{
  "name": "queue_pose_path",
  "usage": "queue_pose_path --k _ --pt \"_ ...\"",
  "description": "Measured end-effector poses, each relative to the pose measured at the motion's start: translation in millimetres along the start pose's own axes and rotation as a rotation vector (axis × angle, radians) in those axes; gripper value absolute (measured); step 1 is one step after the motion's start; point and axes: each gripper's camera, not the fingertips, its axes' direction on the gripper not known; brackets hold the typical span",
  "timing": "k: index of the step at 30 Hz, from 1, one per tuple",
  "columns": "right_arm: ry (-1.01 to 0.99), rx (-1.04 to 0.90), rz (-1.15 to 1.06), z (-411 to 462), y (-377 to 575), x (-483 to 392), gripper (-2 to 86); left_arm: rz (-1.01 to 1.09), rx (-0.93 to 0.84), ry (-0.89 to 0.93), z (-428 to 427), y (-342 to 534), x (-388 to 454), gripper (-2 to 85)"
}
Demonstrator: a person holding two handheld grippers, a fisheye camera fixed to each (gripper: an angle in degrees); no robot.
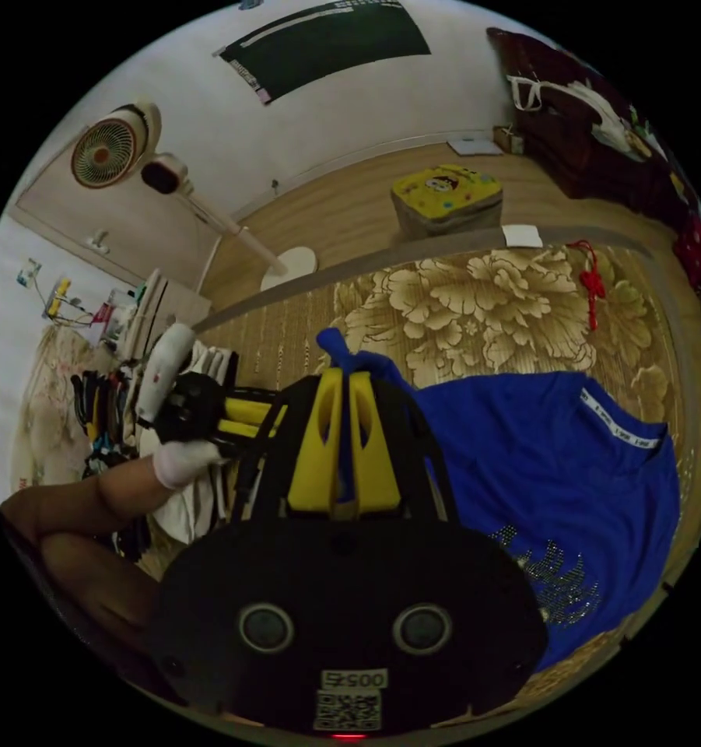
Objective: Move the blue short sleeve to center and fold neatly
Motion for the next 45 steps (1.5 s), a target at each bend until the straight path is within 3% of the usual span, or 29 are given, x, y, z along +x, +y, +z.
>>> queue_pose_path --k 3,10,16,18,22,25,29,36,41,45 --pt "-0.01 -0.005 0.003 -3 -2 8 -1.7 0.012 -0.05 0.077 6 -5 4 2.5" --pt "-0.126 0.08 0.083 -26 18 41 -1.7 0.008 0.125 0.22 -22 9 25 1.5" --pt "-0.189 0.211 0.359 -53 88 109 -1.4 0.294 0.066 0.265 9 -18 97 2.1" --pt "-0.156 0.194 0.53 -52 121 140 -0.7 0.339 -0.001 0.284 23 -22 112 1.6" --pt "-0.098 0.223 0.651 -65 151 162 1.0 0.351 -0.025 0.286 31 -22 120 -0.2" --pt "0.0 0.254 0.597 -84 146 160 2.9 0.298 0.003 0.235 28 -25 113 -0.4" --pt "0.131 0.245 0.357 -96 106 136 4.0 0.209 0.004 0.171 31 -40 101 0.3" --pt "0.206 -0.033 0.013 -44 42 97 4.1 0.167 -0.008 0.145 46 -72 103 6.1" --pt "0.337 -0.054 0.004 -44 29 101 -1.1 0.203 -0.093 0.13 60 -83 110 0.9" --pt "0.24 0.046 0.094 -68 25 125 -1.4 0.174 -0.057 0.164 51 -81 105 0.1"
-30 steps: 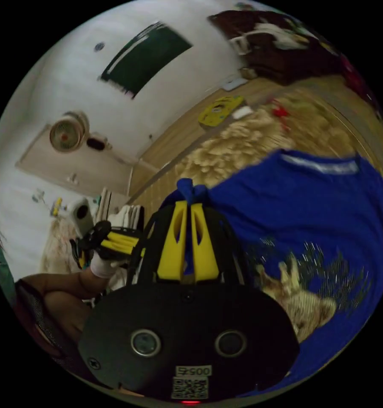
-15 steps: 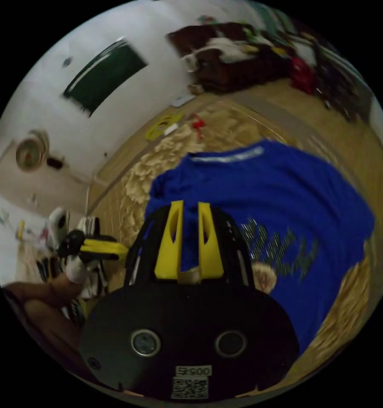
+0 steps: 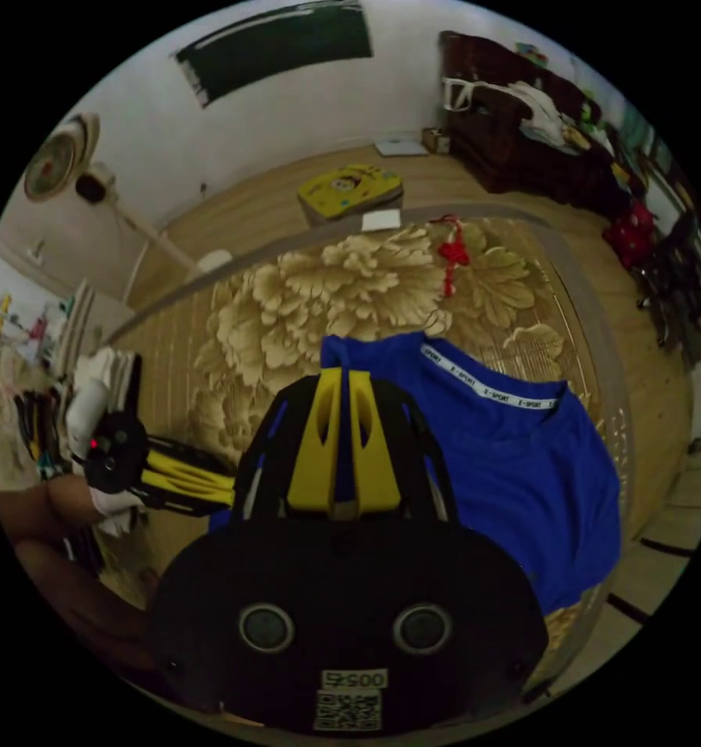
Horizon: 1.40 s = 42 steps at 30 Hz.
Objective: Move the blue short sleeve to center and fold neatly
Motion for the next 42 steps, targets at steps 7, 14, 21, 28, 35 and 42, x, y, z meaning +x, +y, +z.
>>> queue_pose_path --k 7,14,21,28,35,42 --pt "-0.075 0.005 0.074 12 -8 20 -1.2 -0.121 0.026 0.063 -10 2 -12 -0.1" --pt "-0.148 0.131 0.103 -18 11 40 3.9 -0.148 0.206 0.004 -47 2 -4 1.1" --pt "-0.054 0.13 0.066 -39 82 38 4.0 -0.081 0.284 -0.045 -73 -72 -1 12.3" --pt "0.019 -0.032 0.076 -12 113 33 -0.5 -0.183 0.08 -0.004 -27 -130 9 3.7" --pt "0.043 0.001 0.142 -21 112 67 -0.9 -0.348 0.296 -0.024 -54 -95 6 3.3" --pt "-0.004 0.056 0.218 -55 130 90 -1.0 -0.24 0.372 -0.062 -63 -70 67 4.8"
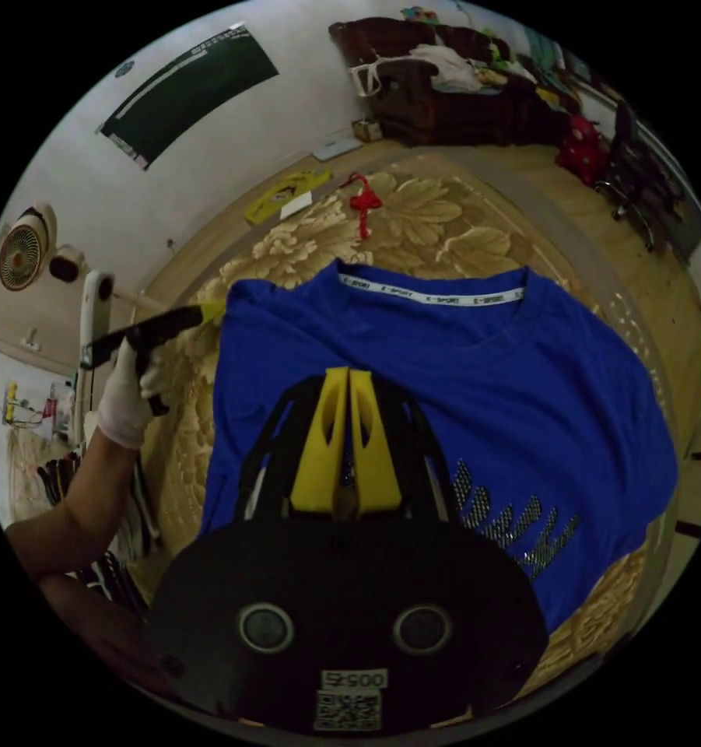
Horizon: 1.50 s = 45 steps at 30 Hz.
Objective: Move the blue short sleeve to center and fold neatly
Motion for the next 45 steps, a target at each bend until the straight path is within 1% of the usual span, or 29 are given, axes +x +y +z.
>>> queue_pose_path --k 1,3,5,6,8,10,11,12,13,15,16,17,18,19,20,22,23,24,25,26,28,32,35,37,39,40,42,44,45 --pt "0.006 0.015 -0.007 -4 3 0 -1.0 0.049 0.021 -0.029 -5 9 19 4.5" --pt "0.003 0.051 -0.047 -15 11 -3 -1.0 0.148 0.002 -0.029 -4 20 52 4.2" --pt "-0.037 0.02 -0.091 -12 12 -6 -1.0 0.278 -0.077 0.017 9 29 86 4.2" --pt "-0.054 -0.012 -0.121 -8 11 -8 -1.0 0.365 -0.158 0.023 23 33 108 4.2" --pt "-0.068 -0.06 -0.167 -1 10 -10 -1.1 0.462 -0.262 -0.023 45 41 136 3.4" --pt "0.024 -0.138 -0.177 7 10 -7 -1.2 0.544 -0.444 -0.104 72 55 163 1.1" --pt "0.079 -0.143 -0.191 6 12 -3 -1.3 0.548 -0.428 -0.113 73 58 168 0.7" --pt "0.103 -0.134 -0.157 1 12 5 -1.4 0.547 -0.426 -0.122 72 63 177 0.5" --pt "0.124 -0.128 -0.136 -2 12 10 -1.5 0.563 -0.468 -0.113 73 68 186 0.3" --pt "0.168 -0.107 -0.079 -14 12 27 -1.4 0.565 -0.452 -0.109 70 74 198 0.1" --pt "0.155 -0.096 -0.074 -19 14 30 -1.3 0.557 -0.39 -0.122 64 78 207 0.0" --pt "0.108 -0.061 -0.079 -28 17 35 -1.2 0.554 -0.353 -0.125 62 79 212 0.0" --pt "0.048 -0.036 -0.098 -34 23 37 -1.2 0.551 -0.285 -0.107 57 82 221 -0.2" --pt "0.023 -0.033 -0.107 -36 26 37 -1.1 0.541 -0.258 -0.072 59 84 229 -0.3" --pt "-0.005 -0.055 -0.121 -35 30 39 -1.2 0.539 -0.272 -0.051 63 85 232 -0.3" --pt "0.068 -0.135 -0.107 -26 34 45 -1.4 0.557 -0.485 -0.017 94 92 247 -0.3" --pt "0.068 -0.099 -0.108 -31 37 51 -1.5 0.563 -0.459 -0.003 95 95 252 -0.3" --pt "0.105 -0.107 -0.075 -36 36 60 -1.6 0.557 -0.45 0.007 95 98 261 -0.2" --pt "0.118 -0.113 -0.066 -40 36 65 -1.6 0.583 -0.513 0.022 99 102 273 -0.1" --pt "0.156 -0.116 -0.049 -50 36 76 -1.6 0.599 -0.533 0.026 100 105 279 -0.1" --pt "0.174 -0.094 -0.038 -76 39 95 -1.6 0.62 -0.459 0.06 89 115 300 -0.1" --pt "0.138 -0.055 -0.008 -160 65 158 -1.5 0.565 -0.341 0.138 75 116 323 -0.4" --pt "0.143 -0.102 0.047 -222 101 210 -1.5 0.542 -0.233 0.127 61 109 350 -0.5" --pt "0.157 -0.134 0.09 -260 129 240 -1.5 0.564 -0.168 0.13 47 102 381 -0.5" --pt "0.117 -0.108 0.155 -312 167 277 -1.3 0.594 -0.17 0.143 40 97 407 -0.5" --pt "0.097 -0.089 0.174 -325 177 286 -1.3 0.603 -0.181 0.162 35 95 424 -0.4" --pt "0.029 0.011 0.247 -364 213 324 -1.1 0.598 -0.215 0.179 33 90 448 -0.1" --pt "-0.016 0.09 0.279 -377 237 354 -0.9 0.59 -0.262 0.153 37 87 472 0.5" --pt "-0.05 0.13 0.295 -377 249 375 -0.9 0.583 -0.315 0.122 45 85 488 1.1"
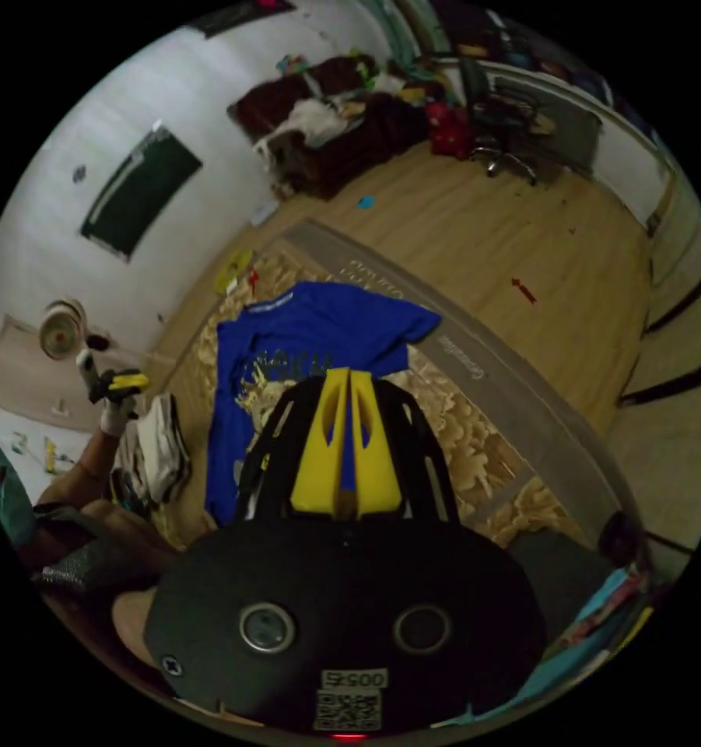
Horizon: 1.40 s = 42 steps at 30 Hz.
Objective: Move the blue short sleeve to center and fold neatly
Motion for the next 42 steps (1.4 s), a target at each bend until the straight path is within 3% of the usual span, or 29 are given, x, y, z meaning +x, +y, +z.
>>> queue_pose_path --k 6,13,25,30,33,42 --pt "-0.142 0.05 0.04 40 -8 97 1.9 0.039 -0.146 -0.061 71 -62 61 8.1" --pt "-0.129 0.103 -0.016 63 -29 146 5.2 -0.01 -0.017 0.026 194 -147 90 8.2" --pt "0.067 0.001 -0.136 91 -102 175 7.3 0.02 -0.137 -0.217 332 -258 107 12.9" --pt "0.162 -0.013 -0.125 101 -121 182 3.7 -0.049 -0.148 -0.279 355 -266 97 5.5" --pt "0.17 0.008 -0.106 99 -127 190 -1.0 -0.132 -0.108 -0.231 355 -265 89 3.8" --pt "-0.011 0.131 0.001 74 -140 216 -1.7 -0.422 0.103 0.014 348 -227 53 3.3"
